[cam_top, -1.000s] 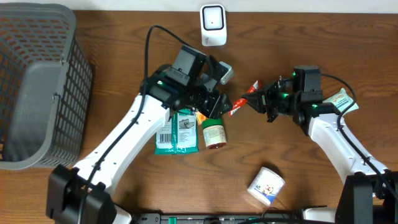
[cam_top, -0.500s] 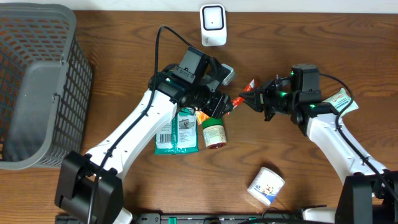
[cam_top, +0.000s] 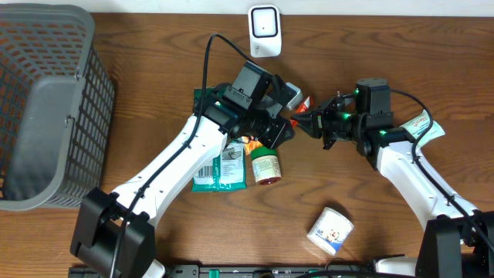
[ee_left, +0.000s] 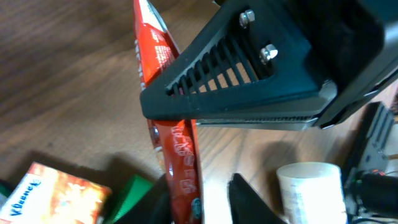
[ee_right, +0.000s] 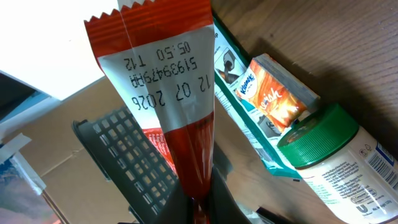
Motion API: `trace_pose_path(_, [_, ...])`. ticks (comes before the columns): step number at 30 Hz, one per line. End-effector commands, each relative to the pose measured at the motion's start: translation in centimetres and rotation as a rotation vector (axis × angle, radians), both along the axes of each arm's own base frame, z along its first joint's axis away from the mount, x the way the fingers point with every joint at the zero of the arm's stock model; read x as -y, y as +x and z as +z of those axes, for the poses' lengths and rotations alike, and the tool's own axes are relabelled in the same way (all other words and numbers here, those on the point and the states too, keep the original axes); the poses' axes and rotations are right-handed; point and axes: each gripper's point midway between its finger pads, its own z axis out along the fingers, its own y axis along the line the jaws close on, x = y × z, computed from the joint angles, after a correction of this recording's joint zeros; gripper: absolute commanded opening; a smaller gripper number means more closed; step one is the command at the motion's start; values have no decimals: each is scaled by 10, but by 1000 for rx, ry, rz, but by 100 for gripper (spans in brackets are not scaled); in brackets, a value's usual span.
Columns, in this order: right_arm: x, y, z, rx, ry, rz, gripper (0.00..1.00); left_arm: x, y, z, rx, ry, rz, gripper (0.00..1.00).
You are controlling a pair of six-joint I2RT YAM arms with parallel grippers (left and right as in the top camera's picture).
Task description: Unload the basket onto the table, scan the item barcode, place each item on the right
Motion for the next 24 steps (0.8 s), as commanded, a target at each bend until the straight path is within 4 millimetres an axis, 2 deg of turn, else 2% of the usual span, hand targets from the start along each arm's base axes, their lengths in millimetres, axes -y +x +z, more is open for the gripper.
trace_pose_path(1, [-4, 2, 10, 14, 15, -3, 1, 8, -2, 1, 2, -12, -30, 24])
trace_pose_path(4, [-4, 2, 10, 16, 16, -4, 1, 7, -2, 1, 4, -9, -27, 19])
trace_pose_path(8, [-4, 3, 10, 19, 16, -3, 1, 7, -2, 1, 4, -9, -27, 19])
trace_pose_path(10, [-4, 3, 10, 19, 16, -4, 2, 7, -1, 0, 5, -6, -26, 12])
trace_pose_path(12, [-4, 3, 10, 19, 16, -4, 7, 5, 1, -1, 15, 8, -14, 8])
trace_pose_path(16, [-4, 3, 11, 24, 16, -4, 32, 4, 2, -2, 19, 15, -9, 8])
trace_pose_path(19, [-3, 5, 12, 34, 15, -6, 64, 4, 2, -2, 19, 15, -9, 7])
trace_pose_path(20, [-3, 6, 11, 42, 8, -8, 72, 3, 3, -2, 19, 15, -8, 7])
trace_pose_path(22, [0, 9, 10, 72, -19, -13, 85, 2, 4, -2, 23, 16, -10, 7])
trace_pose_path(24, [4, 13, 8, 122, -63, -9, 91, -1, 6, -2, 20, 18, -2, 7])
